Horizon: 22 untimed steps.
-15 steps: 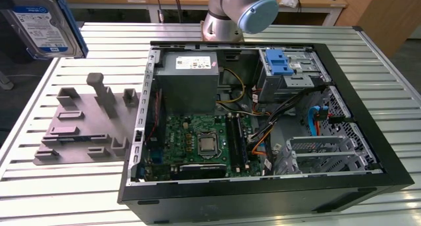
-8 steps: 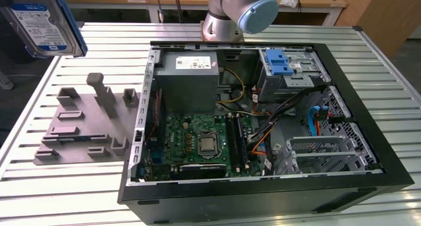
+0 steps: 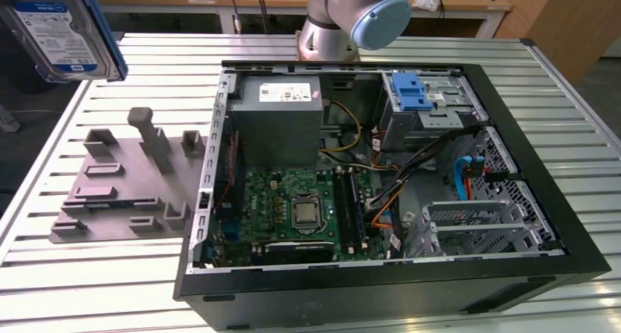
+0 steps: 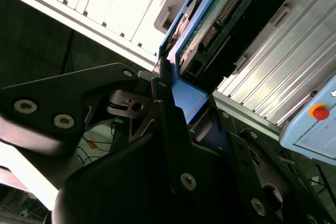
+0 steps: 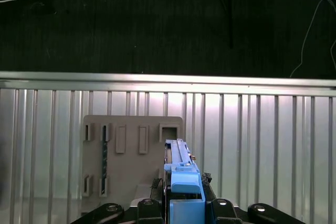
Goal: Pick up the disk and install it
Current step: 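Pick up the disk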
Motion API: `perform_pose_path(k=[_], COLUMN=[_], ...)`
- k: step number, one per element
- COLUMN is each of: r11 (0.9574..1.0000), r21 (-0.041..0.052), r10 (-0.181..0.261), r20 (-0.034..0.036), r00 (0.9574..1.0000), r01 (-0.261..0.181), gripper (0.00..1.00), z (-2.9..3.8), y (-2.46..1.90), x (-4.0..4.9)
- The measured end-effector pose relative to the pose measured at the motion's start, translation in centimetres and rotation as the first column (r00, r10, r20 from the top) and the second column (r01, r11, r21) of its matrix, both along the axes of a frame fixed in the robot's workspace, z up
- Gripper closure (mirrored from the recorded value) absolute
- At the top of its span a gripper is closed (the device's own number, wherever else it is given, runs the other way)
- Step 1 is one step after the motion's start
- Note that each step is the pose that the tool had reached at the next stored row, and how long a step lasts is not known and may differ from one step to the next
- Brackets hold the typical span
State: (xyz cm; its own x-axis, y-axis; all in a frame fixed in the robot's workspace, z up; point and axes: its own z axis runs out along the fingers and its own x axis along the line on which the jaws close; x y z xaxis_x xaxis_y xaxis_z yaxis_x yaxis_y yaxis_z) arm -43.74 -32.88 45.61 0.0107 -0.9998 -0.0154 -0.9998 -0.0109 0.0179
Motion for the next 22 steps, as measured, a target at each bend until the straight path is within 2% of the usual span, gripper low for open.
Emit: perform_pose_path(k=[10,13,22], r11=[1.0000,1.0000,1.0000], r21=[-0.0001,0.0000,0.0001], r10=[0.000,0.000,0.000], r20=[0.0000,0.0000,0.0000], r00=[1.0000,1.0000,1.0000], r01=[0.000,0.000,0.000], gripper=[0.64,0.64,0.64], z=[0.91,0.95,0.95], y=[0.00,-0.10,-1.70], x=[0.00,0.00,0.00])
